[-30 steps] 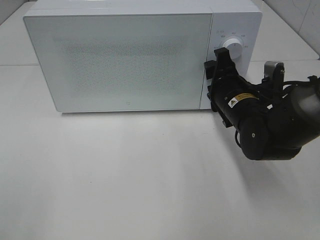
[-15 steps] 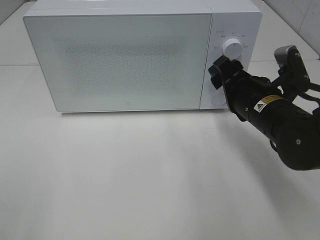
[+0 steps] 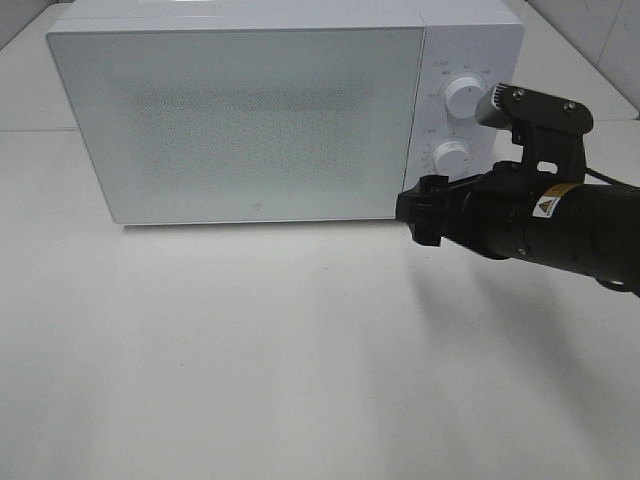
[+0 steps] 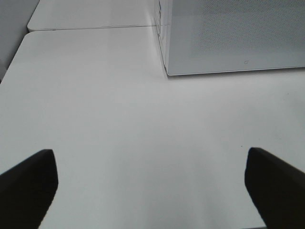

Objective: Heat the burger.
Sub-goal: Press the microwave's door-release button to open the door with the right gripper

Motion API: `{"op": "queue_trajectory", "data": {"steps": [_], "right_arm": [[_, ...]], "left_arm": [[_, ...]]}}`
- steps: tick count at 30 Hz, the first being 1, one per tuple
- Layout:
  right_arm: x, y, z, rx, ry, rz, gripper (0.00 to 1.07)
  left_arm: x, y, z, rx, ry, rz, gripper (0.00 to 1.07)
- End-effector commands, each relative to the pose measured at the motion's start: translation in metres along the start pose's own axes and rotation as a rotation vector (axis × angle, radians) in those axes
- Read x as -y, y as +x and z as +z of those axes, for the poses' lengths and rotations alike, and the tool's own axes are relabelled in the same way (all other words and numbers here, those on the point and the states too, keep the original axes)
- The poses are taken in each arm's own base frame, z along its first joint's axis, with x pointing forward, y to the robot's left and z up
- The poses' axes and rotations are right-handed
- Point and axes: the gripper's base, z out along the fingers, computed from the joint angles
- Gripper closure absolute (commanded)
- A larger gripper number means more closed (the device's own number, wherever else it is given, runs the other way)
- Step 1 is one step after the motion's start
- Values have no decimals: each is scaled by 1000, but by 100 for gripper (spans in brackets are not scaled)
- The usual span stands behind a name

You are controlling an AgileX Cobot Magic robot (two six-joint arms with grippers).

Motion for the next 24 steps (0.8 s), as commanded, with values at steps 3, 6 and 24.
{"op": "queue_trajectory", "data": {"steps": [3,6,24], "right_arm": [[-5,-9,-17,-70,-24,-197,27],[-10,-14,-26,-130,-45,-246,28],[-23,-40,-95,-475,-85,-396,31]], "left_arm": [[1,2,-2,11,4,-13,6],[1,2,-2,11,4,-13,6],[1,2,-2,11,4,-13,6]]}}
